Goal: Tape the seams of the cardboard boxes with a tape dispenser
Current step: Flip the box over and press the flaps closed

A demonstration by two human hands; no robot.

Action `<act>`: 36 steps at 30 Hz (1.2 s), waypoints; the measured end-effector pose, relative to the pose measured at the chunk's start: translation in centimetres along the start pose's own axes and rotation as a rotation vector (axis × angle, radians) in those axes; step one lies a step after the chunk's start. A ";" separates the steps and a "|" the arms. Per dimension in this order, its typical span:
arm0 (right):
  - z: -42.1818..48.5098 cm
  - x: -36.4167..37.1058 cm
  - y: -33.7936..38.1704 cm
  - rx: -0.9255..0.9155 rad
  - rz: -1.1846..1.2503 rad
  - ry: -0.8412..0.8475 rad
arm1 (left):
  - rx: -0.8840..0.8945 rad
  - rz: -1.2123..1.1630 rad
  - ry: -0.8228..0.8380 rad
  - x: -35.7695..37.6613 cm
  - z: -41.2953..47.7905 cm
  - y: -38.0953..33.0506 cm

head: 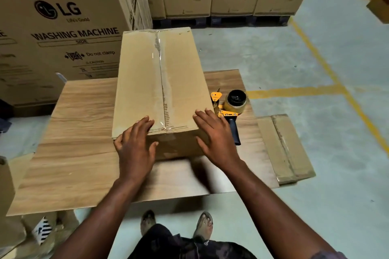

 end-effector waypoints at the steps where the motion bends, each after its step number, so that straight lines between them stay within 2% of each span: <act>1: -0.8 -0.6 -1.1 0.021 0.063 -0.044 | -0.010 -0.005 -0.002 0.0 -0.1 -0.2; 4: -2.6 -1.9 -4.2 0.121 0.256 -0.141 | 0.038 -0.064 -0.051 -0.3 -0.9 -3.7; 6: -3.1 -2.0 -5.5 0.170 0.290 -0.091 | 0.210 -0.200 -0.049 0.3 -1.8 -9.0; 8: -3.1 -1.4 -5.8 0.171 0.265 0.025 | 0.385 -0.399 0.041 2.2 -2.7 -14.3; 10: -3.1 -1.1 -6.7 0.196 0.224 0.055 | 0.418 -0.563 0.164 5.2 -3.2 -17.6; 13: -4.1 -1.5 -11.4 0.452 0.302 -0.060 | 0.237 -0.733 0.290 10.0 -2.6 -18.6; 15: -5.7 -1.3 -15.6 0.675 0.341 -0.111 | 0.150 -0.718 0.380 13.2 -2.0 -18.8; 17: -6.7 0.0 -18.7 0.830 0.304 -0.018 | 0.084 -0.614 0.524 16.6 -1.5 -19.0; 20: -5.9 2.6 -19.8 0.843 0.311 0.154 | 0.013 -0.494 0.725 21.1 -1.2 -19.1; 23: -4.6 4.5 -19.7 0.805 0.336 0.254 | -0.027 -0.441 0.812 23.9 -0.6 -18.8; 27: -5.9 5.3 -20.0 0.932 0.456 0.148 | -0.087 -0.457 0.802 24.9 0.0 -18.6; 30: -7.4 5.1 -19.7 0.974 0.487 0.117 | -0.167 -0.557 0.803 25.4 -0.6 -17.9; 34: -11.4 4.9 -19.5 1.054 0.452 0.224 | -0.207 -0.682 0.919 25.7 -3.8 -17.2; 36: -14.0 4.8 -19.6 1.160 0.460 0.256 | -0.296 -0.772 1.012 26.2 -6.2 -16.7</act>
Point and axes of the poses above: each hand's wrist, its own z-axis towards the middle knuckle, its own x-axis out of the palm, y = z × x, the point moved 10 cm from there along z, towards the middle knuckle
